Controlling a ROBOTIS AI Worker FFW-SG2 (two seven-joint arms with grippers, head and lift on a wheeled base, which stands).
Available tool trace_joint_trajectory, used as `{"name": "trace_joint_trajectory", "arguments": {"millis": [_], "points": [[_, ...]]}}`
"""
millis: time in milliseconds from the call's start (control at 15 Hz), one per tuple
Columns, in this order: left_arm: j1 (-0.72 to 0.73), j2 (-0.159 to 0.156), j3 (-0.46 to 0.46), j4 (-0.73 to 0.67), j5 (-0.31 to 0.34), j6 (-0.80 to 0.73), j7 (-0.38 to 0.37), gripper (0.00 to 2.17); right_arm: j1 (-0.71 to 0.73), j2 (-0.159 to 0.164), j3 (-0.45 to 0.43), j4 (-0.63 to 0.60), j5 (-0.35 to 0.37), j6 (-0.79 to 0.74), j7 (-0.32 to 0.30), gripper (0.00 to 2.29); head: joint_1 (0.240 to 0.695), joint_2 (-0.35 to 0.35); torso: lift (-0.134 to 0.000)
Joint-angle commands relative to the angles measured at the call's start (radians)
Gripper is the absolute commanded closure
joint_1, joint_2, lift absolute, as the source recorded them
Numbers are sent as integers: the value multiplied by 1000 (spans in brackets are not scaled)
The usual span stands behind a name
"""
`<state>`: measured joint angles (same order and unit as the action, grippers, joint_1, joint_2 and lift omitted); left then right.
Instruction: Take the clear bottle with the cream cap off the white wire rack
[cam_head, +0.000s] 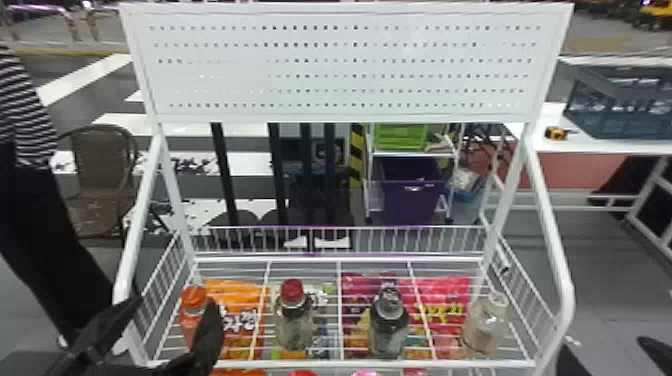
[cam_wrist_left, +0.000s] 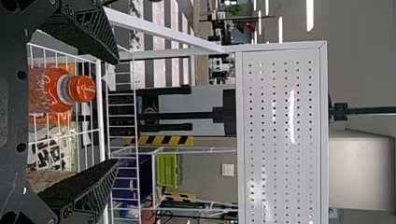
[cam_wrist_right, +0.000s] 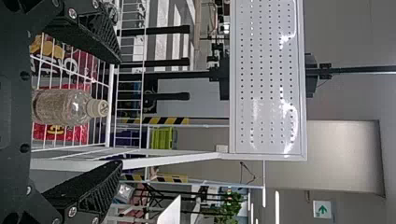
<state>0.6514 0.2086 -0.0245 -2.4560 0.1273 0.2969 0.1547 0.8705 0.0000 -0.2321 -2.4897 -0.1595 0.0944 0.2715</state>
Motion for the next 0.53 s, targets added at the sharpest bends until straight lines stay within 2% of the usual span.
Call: {"name": "trace_joint_trajectory", "arguments": {"millis": [0,467], "points": [[4,0,0,-3,0,0,0,137,-1,1,2,-1,0,0,0,144,499,0,0],[10,2,3,-6,0,0,-3,137,2,1,2,-3,0,3,2,144,499,0,0]]}}
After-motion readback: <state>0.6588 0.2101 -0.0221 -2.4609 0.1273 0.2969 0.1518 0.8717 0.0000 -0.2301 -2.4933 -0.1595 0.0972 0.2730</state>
